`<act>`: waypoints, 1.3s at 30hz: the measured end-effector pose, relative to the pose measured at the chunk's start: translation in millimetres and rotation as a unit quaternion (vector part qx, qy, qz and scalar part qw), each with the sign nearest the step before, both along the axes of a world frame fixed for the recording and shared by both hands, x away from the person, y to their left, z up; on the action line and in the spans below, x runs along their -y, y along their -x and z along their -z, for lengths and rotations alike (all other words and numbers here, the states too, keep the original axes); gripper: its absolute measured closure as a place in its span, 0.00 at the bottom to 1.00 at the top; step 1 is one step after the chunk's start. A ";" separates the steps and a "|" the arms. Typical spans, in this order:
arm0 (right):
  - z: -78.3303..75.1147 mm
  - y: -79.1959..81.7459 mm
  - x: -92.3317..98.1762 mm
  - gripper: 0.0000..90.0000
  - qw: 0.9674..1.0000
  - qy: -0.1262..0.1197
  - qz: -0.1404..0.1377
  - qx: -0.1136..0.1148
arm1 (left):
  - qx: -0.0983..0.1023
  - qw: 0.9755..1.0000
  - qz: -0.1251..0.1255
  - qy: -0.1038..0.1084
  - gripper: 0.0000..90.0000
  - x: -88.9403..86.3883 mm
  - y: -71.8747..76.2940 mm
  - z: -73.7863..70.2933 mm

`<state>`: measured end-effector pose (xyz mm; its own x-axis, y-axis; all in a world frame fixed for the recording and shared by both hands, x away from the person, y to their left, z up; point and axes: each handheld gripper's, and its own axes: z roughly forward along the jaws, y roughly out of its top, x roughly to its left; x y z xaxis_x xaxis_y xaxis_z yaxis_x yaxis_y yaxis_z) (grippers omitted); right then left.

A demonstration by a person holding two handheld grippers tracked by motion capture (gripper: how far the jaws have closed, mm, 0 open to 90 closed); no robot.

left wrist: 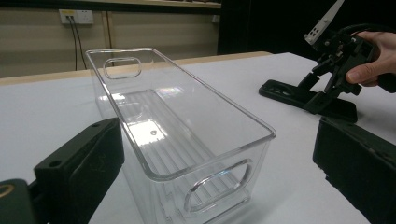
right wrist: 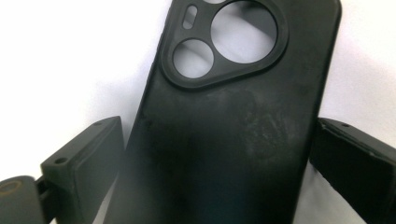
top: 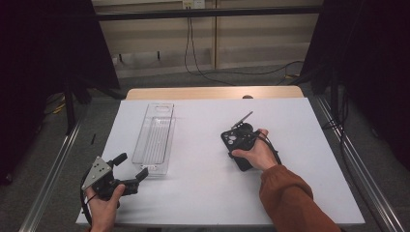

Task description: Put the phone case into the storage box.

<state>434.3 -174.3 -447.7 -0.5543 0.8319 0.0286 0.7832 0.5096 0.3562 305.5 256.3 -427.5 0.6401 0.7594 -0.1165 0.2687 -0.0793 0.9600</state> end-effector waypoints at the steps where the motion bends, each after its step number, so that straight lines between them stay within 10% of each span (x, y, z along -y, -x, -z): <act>1: -0.2 0.0 0.1 0.05 1.000 0.000 0.000 0.000 | 0.000 1.000 0.000 0.000 0.02 0.0 0.1 -0.1; 39: -17.3 6.9 7.6 0.17 0.999 -0.039 -0.003 0.022 | -0.001 1.000 -0.004 0.001 0.02 -0.8 -0.5 0.2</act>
<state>427.4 -182.0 -430.4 -0.5616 0.8246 0.0683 0.7625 0.4837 0.4296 306.0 257.1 -427.7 0.6344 0.7637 -0.1198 0.2713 -0.0748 0.9596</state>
